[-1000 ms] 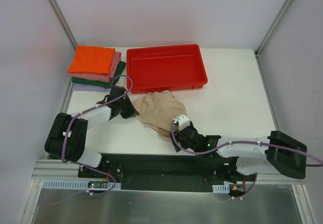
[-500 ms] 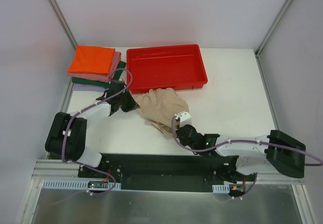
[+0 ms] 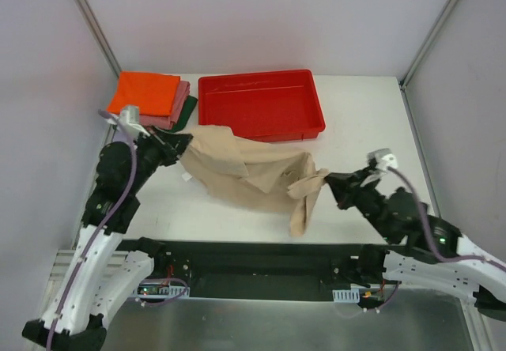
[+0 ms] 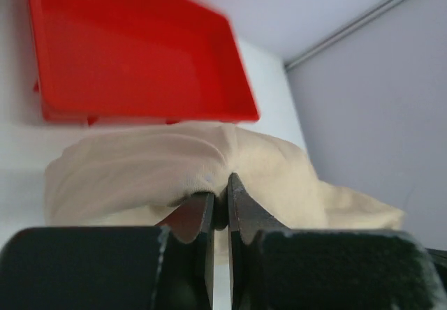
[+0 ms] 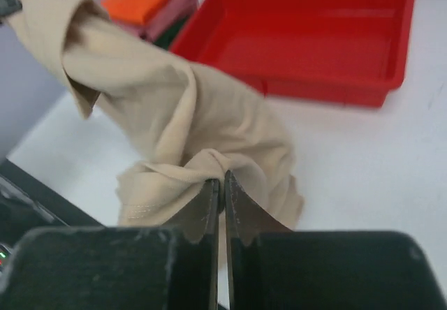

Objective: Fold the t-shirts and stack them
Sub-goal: Flatten out the tshirt

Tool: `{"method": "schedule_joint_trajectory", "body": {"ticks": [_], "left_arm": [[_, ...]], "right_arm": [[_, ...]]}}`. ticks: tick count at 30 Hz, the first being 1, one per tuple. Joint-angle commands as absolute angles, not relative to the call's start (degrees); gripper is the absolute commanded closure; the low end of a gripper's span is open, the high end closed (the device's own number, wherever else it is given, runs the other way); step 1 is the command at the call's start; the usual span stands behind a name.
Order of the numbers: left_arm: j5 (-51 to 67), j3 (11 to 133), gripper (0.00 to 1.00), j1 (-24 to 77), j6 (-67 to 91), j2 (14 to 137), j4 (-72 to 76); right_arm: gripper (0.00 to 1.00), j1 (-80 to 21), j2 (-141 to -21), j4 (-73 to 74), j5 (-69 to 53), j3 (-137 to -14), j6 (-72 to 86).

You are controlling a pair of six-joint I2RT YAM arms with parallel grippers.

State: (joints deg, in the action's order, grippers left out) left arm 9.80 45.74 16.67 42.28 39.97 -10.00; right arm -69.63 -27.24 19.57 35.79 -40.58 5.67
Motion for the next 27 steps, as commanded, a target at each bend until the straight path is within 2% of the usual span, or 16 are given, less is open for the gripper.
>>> {"method": "schedule_joint_trajectory", "body": {"ticks": [1,9,14,19,27], "left_arm": [[4.31,56.14,1.0,15.73,38.94,33.06,-14.23],[10.72,70.3,1.0,15.73,37.53,29.01,-16.34],[5.28,75.23,1.0,15.73,36.56,25.85,-18.98],[5.19,81.72,1.0,15.64,36.04,26.1,-21.44],[6.86,93.6,1.0,15.64,33.31,33.56,-23.73]], "right_arm": [[0.99,-69.52,-22.94,24.78,36.49,-54.02,-5.52],[0.99,-69.52,-31.37,30.14,17.16,-75.48,-8.88],[0.99,-69.43,-34.45,32.69,18.1,-85.42,-10.98],[0.99,-69.52,-33.4,32.96,19.16,-86.31,-10.29],[0.99,-69.52,-31.11,32.34,15.99,-84.02,-7.56]]}}
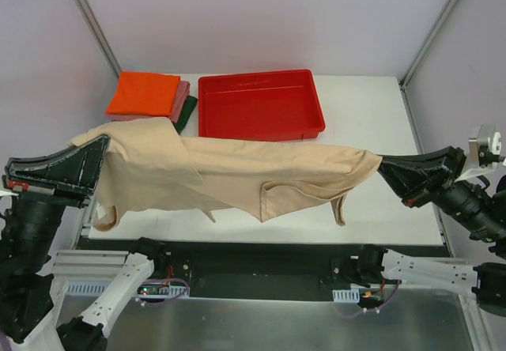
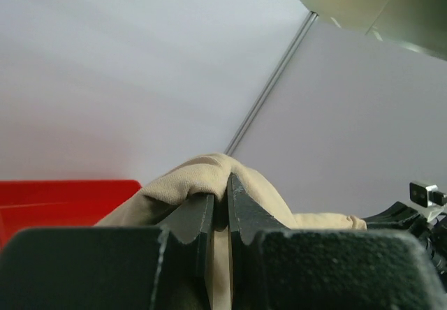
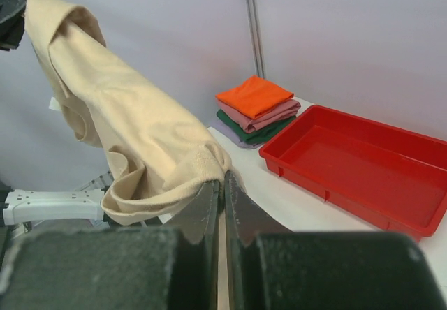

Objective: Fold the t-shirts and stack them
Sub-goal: Flatten out the tshirt

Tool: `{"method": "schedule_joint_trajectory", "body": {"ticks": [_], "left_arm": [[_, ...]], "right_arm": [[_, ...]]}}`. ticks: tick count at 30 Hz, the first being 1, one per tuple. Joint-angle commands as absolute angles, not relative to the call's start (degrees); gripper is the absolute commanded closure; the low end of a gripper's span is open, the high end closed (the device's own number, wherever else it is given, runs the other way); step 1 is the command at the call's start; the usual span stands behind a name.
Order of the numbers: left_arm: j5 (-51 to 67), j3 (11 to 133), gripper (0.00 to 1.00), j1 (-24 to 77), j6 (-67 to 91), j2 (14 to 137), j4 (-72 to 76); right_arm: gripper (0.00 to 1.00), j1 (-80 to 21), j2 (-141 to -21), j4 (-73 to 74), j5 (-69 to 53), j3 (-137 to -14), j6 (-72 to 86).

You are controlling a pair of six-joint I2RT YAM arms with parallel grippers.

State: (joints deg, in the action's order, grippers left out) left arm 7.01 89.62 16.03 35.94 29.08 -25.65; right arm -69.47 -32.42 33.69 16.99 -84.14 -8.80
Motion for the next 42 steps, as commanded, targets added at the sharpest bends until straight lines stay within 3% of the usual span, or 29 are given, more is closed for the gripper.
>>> {"method": "schedule_joint_trajectory", "body": {"ticks": [1,6,11,15,17,20,22,23,24,25,27,29,37,42], "left_arm": [[6.59,93.78,1.0,15.64,33.05,34.53,-23.64],[1.95,90.1,1.0,15.64,33.93,42.35,-23.64],[-4.04,83.51,1.0,15.64,31.83,54.2,-20.23],[5.59,82.35,1.0,15.73,29.53,74.03,-17.23],[10.7,82.97,1.0,15.73,29.88,83.8,-17.05],[10.38,86.29,0.97,16.61,28.57,97.34,-17.05],[10.89,89.72,0.66,16.87,27.25,103.16,-18.19],[11.68,90.95,0.51,17.05,26.9,104.49,-18.72],[11.25,91.31,0.2,17.49,26.29,104.68,-18.72],[10.21,91.32,0.01,18.19,25.58,103.98,-18.72],[6.87,90.71,0.01,20.03,24.44,101.62,-18.72],[4.23,88.96,0.01,21.7,23.65,98.02,-18.72],[-4.75,67.71,0.01,27.07,29.68,72.63,-21.0],[-2.03,46.62,0.01,28.12,42.95,53.82,-25.56]], "right_arm": [[0.99,-69.52,-30.94,33.04,16.26,-83.94,-7.12],[0.99,-69.52,-28.39,29.36,23.7,-76.22,-6.42],[0.98,-69.52,-31.89,27.78,50.91,-66.82,-8.78],[0.96,-65.77,-41.72,22.32,73.89,-56.27,-12.49],[0.96,-56.83,-45.42,24.24,69.21,-52.4,-5.32],[0.91,-37.68,-50.43,23.13,46.23,-46.16,3.32],[0.8,-29.83,-53.95,21.19,38.09,-44.74,4.56],[0.67,-28.14,-55.27,21.01,38.06,-45.08,5.09],[0.54,-27.08,-56.5,20.83,38.93,-45.87,4.92],[0.38,-26.11,-57.64,20.66,40.07,-46.57,4.49],[0.21,-25.49,-58.88,21.26,40.96,-48.42,4.39],[0.14,-25.23,-59.41,23.19,39.04,-50.18,4.57],[0.11,-25.75,-53.45,27.94,14.79,-44.14,7.11],[0.06,-31.09,-46.07,30.32,11.43,-37.71,6.69]]}}
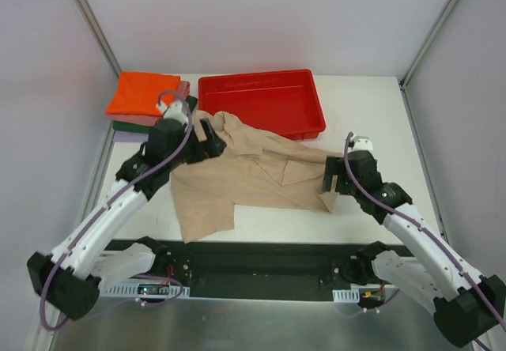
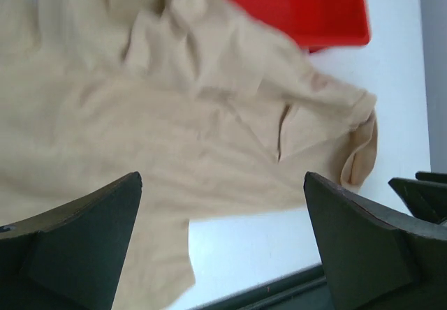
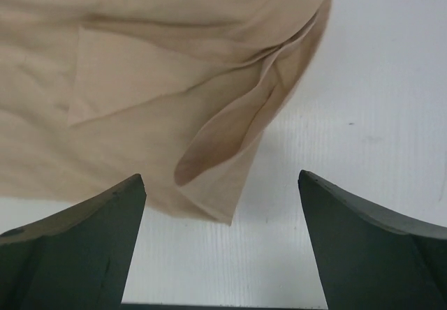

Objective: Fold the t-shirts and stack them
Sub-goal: Flatten out the tshirt

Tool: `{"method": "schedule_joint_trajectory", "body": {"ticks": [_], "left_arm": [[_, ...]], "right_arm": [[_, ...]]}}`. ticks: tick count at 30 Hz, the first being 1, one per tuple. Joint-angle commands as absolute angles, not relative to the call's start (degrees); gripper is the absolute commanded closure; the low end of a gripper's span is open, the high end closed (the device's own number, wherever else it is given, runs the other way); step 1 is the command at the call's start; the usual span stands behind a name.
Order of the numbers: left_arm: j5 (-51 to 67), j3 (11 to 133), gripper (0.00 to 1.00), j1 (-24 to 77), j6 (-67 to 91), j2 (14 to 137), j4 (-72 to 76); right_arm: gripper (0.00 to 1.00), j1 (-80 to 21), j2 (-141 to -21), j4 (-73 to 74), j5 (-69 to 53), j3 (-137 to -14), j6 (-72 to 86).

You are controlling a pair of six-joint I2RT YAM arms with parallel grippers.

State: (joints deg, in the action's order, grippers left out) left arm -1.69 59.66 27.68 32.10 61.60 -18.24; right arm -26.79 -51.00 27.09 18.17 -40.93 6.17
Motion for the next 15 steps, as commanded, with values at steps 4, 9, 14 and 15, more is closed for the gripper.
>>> {"method": "schedule_joint_trajectory", "body": {"ticks": [4,9,14,15], "left_arm": [[-0.36,31.42,0.01,28.56,51.93,41.25,-33.64],[3.59,21.54,0.01,28.56,59.14,34.72,-39.19],[-1.82,21.79,0.01,28.56,63.97,37.08,-46.82],[-4.11,22.58,0.01,28.56,64.85,38.13,-48.41]], "right_arm": [[0.04,-38.66,-47.8,35.24,18.35,-36.92,6.94],[0.07,-43.41,-56.93,32.44,23.98,-37.53,9.58],[0.14,-45.26,-65.55,31.2,27.59,-40.25,12.48],[0.15,-45.52,-66.96,31.38,28.55,-40.69,13.35]]}}
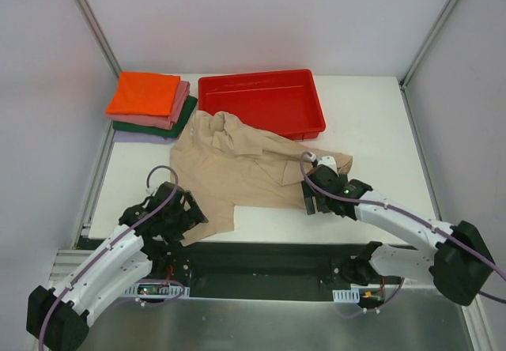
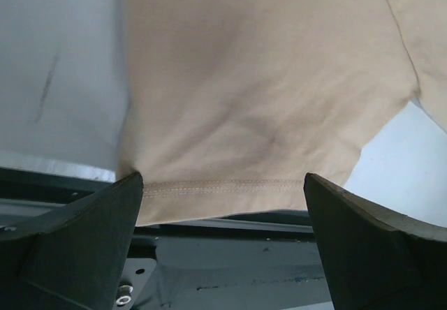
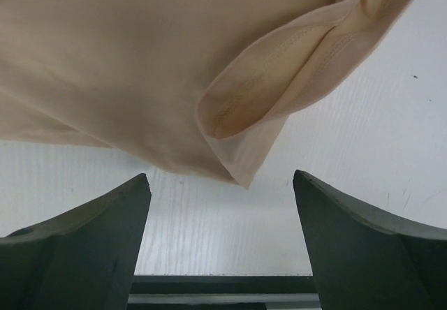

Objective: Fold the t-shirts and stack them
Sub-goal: Flatten out the tshirt

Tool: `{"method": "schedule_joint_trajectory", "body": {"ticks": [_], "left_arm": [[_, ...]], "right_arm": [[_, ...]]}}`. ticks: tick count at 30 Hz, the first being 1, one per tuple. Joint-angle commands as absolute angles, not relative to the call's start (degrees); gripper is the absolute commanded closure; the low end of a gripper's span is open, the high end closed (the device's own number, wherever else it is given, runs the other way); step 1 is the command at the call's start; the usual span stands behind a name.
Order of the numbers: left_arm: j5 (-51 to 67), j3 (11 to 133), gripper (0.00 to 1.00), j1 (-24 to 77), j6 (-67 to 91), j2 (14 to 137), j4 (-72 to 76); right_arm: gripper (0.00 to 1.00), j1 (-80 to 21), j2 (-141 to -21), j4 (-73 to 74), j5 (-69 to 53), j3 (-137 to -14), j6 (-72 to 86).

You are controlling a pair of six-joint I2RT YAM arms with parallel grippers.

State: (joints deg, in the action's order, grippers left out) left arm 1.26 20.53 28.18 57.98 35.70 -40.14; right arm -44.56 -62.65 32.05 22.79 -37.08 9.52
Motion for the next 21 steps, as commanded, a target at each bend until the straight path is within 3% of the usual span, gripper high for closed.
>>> {"method": "schedule_joint_trajectory", "body": {"ticks": [1,3,7,13,17,21], "left_arm": [[-5.35,23.28,0.01,28.56,65.39,39.1,-49.99],[-6.41,24.08,0.01,28.56,65.48,40.6,-50.71],[-6.06,23.38,0.01,28.56,65.92,40.43,-50.98],[-7.38,23.73,0.01,28.56,66.27,37.62,-52.38],[-6.95,23.73,0.01,28.56,66.88,39.63,-52.56],[-5.71,23.47,0.07,28.56,67.5,40.96,-52.56]], "right_arm": [[0.16,-45.53,-68.45,31.72,29.78,-41.04,14.14],[0.17,-45.44,-70.92,32.17,32.42,-41.74,15.55],[0.3,-45.18,-73.56,32.87,37.34,-42.54,18.54],[0.55,-41.84,-71.64,36.03,39.11,-40.88,22.67],[0.79,-41.22,-66.9,34.11,36.05,-37.63,22.33],[0.95,-40.08,-62.41,30.24,31.56,-33.85,22.49]]}}
